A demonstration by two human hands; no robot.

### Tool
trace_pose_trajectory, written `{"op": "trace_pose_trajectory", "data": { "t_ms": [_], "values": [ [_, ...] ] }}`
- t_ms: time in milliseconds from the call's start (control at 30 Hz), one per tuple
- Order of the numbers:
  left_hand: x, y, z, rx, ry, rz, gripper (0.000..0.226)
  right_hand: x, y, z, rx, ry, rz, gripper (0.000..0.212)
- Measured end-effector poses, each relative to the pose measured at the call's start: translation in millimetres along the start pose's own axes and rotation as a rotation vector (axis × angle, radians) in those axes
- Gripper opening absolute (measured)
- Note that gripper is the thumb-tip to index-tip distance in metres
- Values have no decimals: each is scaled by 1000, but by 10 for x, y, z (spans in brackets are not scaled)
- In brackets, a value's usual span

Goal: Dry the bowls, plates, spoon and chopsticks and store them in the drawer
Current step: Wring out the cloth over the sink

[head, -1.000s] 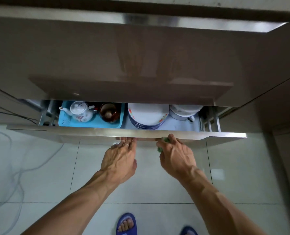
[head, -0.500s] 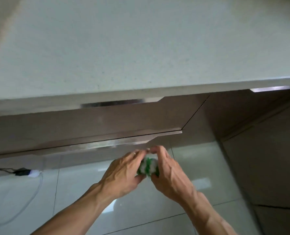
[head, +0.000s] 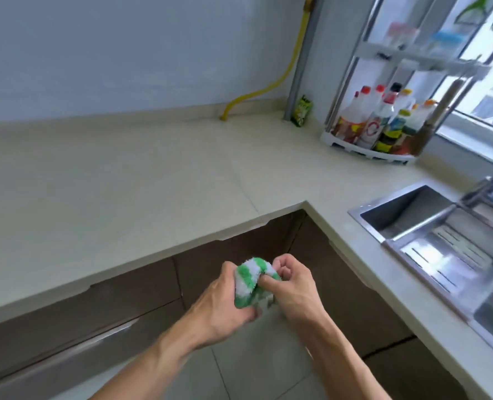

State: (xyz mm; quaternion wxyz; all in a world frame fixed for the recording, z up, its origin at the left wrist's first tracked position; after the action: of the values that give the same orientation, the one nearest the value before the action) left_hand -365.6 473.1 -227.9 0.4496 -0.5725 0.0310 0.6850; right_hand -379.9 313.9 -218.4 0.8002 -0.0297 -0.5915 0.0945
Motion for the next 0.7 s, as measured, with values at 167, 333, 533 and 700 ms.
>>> {"op": "trace_pose_trajectory", "data": {
  "t_ms": [167,333,533,700],
  "values": [
    [-1168,427,-584,23,77,123,79,261,-1044,311,-61,33,-154,14],
    [-1632,675,-1247,21,-9,81,66,298,-1823,470,7,35,37,27],
    [-2139,909,-1890,424,-95,135,22,206,-2572,525,-27,-68,1064,94],
    [-2669,1169,-2488,876,-67,-60,22,75,-3132,197,-260,-114,1392,64]
  ]
}}
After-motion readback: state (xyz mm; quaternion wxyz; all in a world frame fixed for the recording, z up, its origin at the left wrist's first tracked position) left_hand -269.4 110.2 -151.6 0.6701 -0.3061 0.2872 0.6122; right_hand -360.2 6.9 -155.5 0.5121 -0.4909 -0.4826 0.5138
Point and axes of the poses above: each hand's wrist, its own z-axis away from the middle knuckle, its own y-axis out of the palm, x = y × z, the point moved 2 cm from there along -z, towards the middle knuckle, and after that the axes turned 15 degrees about x, right-handed, at the moved point
